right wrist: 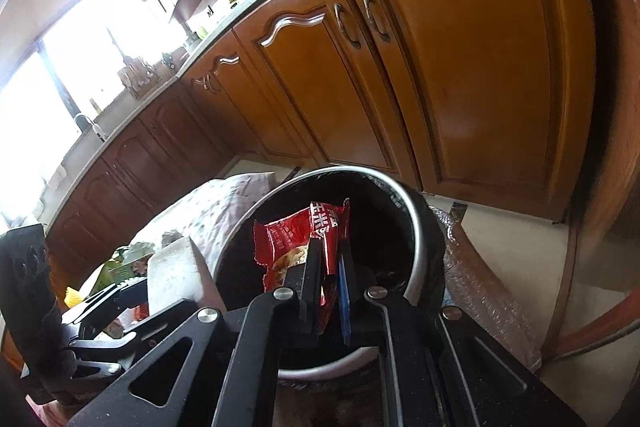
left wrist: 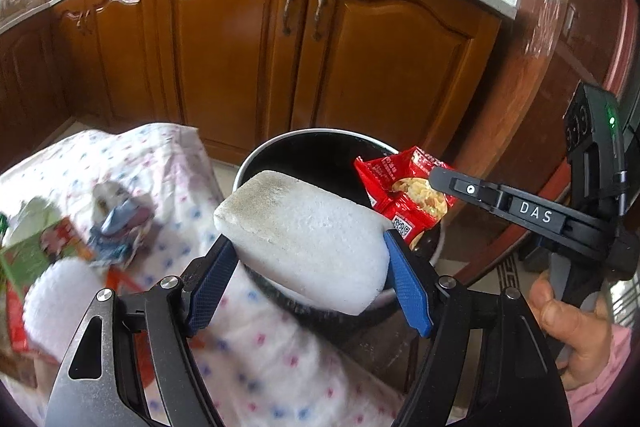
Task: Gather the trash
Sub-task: 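Carry the sponge and snack bag over the black-and-white bin with both tools, then open both tools to drop the sponge and snack bag into the bin, then move both open tools back toward the trash on the table, then grasp a white foam net with the left tool while the right tool grasps a red wrapper, then carry the foam net and red wrapper over the bin with both tools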
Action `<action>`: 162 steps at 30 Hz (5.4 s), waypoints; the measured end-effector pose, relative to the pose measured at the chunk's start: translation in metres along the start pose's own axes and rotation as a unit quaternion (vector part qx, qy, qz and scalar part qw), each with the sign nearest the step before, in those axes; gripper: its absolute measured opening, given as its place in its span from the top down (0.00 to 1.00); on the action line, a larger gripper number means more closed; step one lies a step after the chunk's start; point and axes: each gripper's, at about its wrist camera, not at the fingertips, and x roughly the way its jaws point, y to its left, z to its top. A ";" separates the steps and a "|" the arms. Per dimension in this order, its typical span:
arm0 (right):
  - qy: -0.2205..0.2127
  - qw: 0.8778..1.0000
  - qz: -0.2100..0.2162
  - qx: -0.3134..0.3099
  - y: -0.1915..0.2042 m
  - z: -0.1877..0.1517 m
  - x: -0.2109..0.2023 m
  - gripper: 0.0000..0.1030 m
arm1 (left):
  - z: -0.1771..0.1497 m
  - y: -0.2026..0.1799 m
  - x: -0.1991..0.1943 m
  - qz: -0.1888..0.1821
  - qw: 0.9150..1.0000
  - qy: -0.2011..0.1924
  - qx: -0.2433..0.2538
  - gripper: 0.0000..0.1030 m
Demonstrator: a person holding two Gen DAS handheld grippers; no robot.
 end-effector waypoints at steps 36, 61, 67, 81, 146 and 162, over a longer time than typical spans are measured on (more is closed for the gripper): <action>-0.011 0.999 0.019 0.027 0.014 -0.014 -0.027 0.43 | -0.005 0.009 0.009 -0.011 0.999 0.026 -0.035 0.11; 0.034 0.995 0.089 0.008 0.100 -0.089 -0.021 0.23 | -0.096 0.094 -0.108 0.062 0.989 -0.049 -0.128 0.11; 0.043 0.994 0.098 -0.003 0.112 -0.092 -0.015 0.23 | -0.105 0.113 -0.116 0.074 0.986 -0.052 -0.143 0.11; 0.088 0.982 0.101 -0.134 0.152 -0.084 0.037 0.41 | -0.089 0.139 -0.099 0.123 0.984 -0.022 -0.128 0.30; 0.011 0.999 0.041 -0.025 0.036 -0.046 -0.035 0.88 | -0.034 0.037 -0.072 -0.013 0.999 -0.032 -0.026 0.84; 0.039 0.999 0.002 -0.024 0.019 -0.022 -0.005 0.88 | -0.001 0.017 -0.018 -0.023 1.000 0.000 -0.011 0.84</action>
